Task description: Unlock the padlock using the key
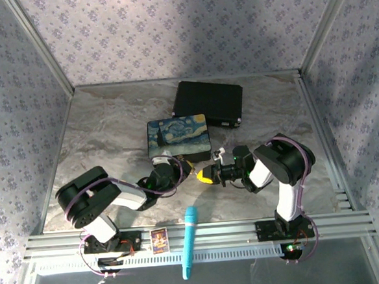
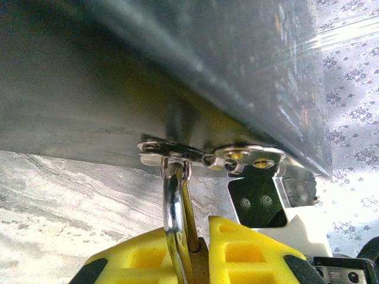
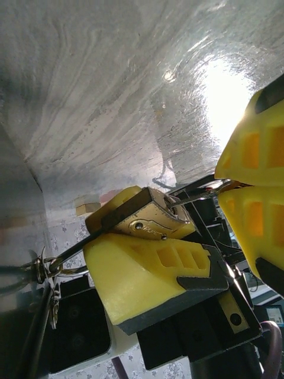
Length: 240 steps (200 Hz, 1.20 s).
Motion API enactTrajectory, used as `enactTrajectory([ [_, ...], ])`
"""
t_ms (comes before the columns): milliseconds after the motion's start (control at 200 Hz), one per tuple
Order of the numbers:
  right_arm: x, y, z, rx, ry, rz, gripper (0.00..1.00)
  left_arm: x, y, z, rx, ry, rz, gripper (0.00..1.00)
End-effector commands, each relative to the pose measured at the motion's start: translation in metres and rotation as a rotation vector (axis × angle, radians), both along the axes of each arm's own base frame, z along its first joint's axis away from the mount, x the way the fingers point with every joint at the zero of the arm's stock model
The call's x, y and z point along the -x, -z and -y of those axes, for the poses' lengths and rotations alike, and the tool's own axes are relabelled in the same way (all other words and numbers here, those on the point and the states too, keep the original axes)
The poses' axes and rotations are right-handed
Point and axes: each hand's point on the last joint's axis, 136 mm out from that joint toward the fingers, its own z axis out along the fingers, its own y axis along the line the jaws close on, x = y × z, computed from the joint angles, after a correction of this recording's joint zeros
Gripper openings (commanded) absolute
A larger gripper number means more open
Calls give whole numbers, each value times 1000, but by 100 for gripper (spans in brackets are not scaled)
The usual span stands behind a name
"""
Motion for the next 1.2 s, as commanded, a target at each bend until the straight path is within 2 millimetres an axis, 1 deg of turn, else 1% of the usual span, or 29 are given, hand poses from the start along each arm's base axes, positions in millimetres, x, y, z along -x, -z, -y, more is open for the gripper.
enactTrajectory([
  [0, -19, -9, -1, -29, 47, 50, 0, 11, -27, 25, 182, 78, -30, 0],
  [250, -24, -14, -4, -48, 48, 54, 0, 14, -31, 28, 190, 94, -25, 0],
  [355, -26, -17, -6, -60, 46, 60, 0, 15, -26, 31, 168, 107, -40, 0],
  [440, -29, -21, -7, -70, 48, 65, 0, 18, -27, 37, 167, 129, -37, 0],
  [505, -32, -22, -5, -71, 55, 65, 0, 20, -24, 40, 163, 141, -47, 0],
  [650, -41, -17, 0, -59, 90, 53, 0, 23, -22, 47, 139, 174, -50, 0],
  [705, -42, -16, -1, -56, 101, 54, 0, 26, -16, 49, 95, 189, -76, 0],
  [770, -43, -18, -4, -55, 106, 58, 0, 28, -14, 52, 66, 206, -75, 0],
  [895, -46, -26, -6, -63, 127, 79, 0, 32, -4, 54, 9, 227, -122, 0],
  [999, -48, -34, -6, -73, 130, 98, 0, 33, 3, 53, 2, 223, -137, 3],
  [1059, -48, -35, -6, -74, 128, 100, 0, 32, 10, 50, -28, 213, -156, 6],
  [1119, -46, -35, -6, -72, 124, 99, 0, 32, 16, 47, -61, 207, -168, 11],
  [1194, -43, -32, -7, -67, 117, 92, 0, 31, 17, 45, -73, 201, -160, 14],
])
